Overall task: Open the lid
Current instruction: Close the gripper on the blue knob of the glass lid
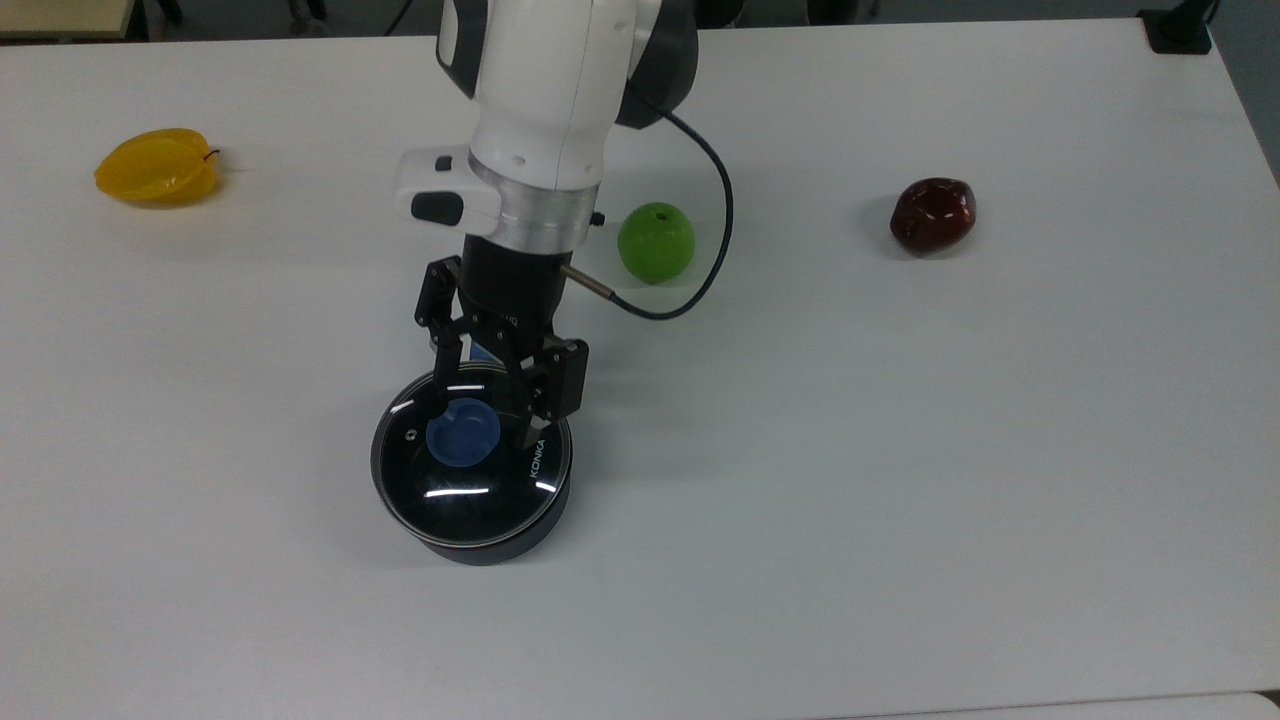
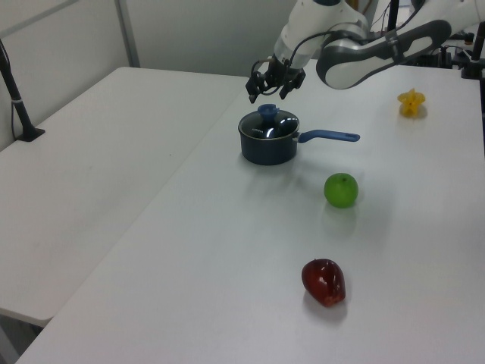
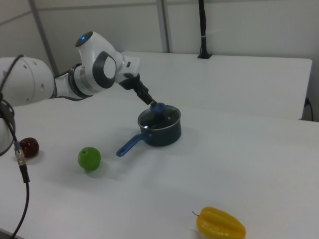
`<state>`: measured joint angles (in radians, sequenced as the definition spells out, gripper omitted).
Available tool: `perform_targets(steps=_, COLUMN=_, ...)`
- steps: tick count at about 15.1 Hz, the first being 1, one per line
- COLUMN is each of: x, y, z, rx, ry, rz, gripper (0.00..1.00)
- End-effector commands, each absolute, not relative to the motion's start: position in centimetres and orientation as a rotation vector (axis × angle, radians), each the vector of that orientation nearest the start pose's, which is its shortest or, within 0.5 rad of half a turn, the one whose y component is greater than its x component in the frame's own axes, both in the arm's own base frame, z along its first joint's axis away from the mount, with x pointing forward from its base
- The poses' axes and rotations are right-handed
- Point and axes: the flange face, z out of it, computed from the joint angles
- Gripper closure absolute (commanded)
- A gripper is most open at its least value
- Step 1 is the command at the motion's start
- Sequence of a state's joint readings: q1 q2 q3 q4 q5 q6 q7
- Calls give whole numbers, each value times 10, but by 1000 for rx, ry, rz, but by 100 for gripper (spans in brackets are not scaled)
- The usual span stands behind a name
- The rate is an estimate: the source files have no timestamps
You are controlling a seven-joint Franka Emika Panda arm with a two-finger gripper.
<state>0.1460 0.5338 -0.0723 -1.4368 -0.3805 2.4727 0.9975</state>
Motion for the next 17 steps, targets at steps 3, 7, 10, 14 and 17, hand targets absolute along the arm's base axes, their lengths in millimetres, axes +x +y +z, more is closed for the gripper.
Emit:
perform_targets(steps=3, x=757, y=66, z=422, rx=-2888, ry=978, rz=-983, gripper=0)
perform_targets(steps=7, x=758, y=60, z=410, rx=-2916, ry=977, rz=-976, gripper=0)
perform_targets(steps=10, x=758, y=54, z=407, rx=-2922, ry=987, rz=-974, gripper=1)
perform_targets(steps=14, x=758, y=50, z=406, rx=-2944, ry=962, rz=-974, gripper=2)
perform_targets(steps=17, x=758, y=49, z=406, rx=-2946, ry=963, rz=-972, gripper=15)
